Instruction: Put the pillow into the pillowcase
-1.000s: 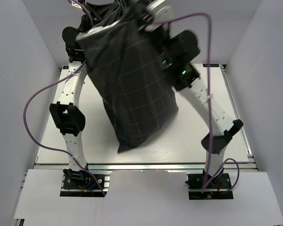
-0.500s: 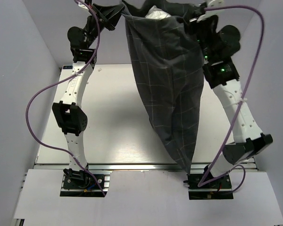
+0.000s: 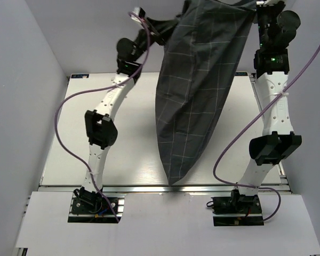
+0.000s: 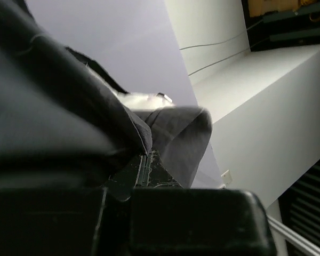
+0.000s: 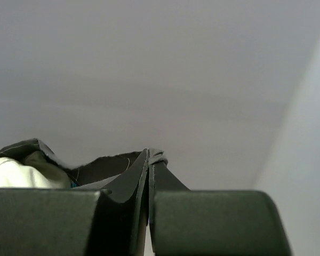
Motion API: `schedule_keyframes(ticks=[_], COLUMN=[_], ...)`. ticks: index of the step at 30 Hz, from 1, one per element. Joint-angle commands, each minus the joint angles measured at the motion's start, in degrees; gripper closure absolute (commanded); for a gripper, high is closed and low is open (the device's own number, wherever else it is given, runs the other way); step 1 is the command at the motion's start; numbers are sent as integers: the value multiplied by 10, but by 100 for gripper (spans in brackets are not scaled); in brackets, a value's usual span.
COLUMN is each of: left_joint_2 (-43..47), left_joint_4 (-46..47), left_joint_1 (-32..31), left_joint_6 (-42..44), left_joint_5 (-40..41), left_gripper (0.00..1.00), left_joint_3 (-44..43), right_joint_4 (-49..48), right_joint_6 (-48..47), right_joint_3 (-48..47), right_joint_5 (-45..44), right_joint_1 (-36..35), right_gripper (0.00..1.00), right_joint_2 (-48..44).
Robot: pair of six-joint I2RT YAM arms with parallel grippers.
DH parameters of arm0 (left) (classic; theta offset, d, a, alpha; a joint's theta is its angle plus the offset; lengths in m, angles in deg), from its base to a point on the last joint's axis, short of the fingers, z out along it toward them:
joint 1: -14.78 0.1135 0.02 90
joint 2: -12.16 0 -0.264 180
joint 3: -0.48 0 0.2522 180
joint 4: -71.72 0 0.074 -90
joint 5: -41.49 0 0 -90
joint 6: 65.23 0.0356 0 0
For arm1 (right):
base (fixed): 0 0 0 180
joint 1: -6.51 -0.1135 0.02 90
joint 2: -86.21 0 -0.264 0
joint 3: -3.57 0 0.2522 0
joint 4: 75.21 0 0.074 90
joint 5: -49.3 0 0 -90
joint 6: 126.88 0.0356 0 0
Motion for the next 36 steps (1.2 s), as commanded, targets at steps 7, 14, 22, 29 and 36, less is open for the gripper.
schedule_keyframes(ticks=[7,14,22,29,36], left_joint_2=[11,93,331,472,532], left_joint_4=[32,52,172,237,216], left_joint_1=[-68,-51,65,117,177], left_joint_6=[21,53,54,54,58], left_joint_5=[92,89,21,-21,-46], left_gripper=[100,100,100,100,48], left_joint_3=[-33,-4,443,787,877], right_joint_4=[-87,-135,-72,-45,-30], right_joint_6=[69,29,27,42,66], right_joint_3=[-122,-119,45,208,220], right_joint_5=[21,54,68,101,159], right_joint_1=[31,-104,-248,-255,-320], right_gripper=[100,100,100,100,100], right_joint_2=[-39,-60,-79,-92,-81])
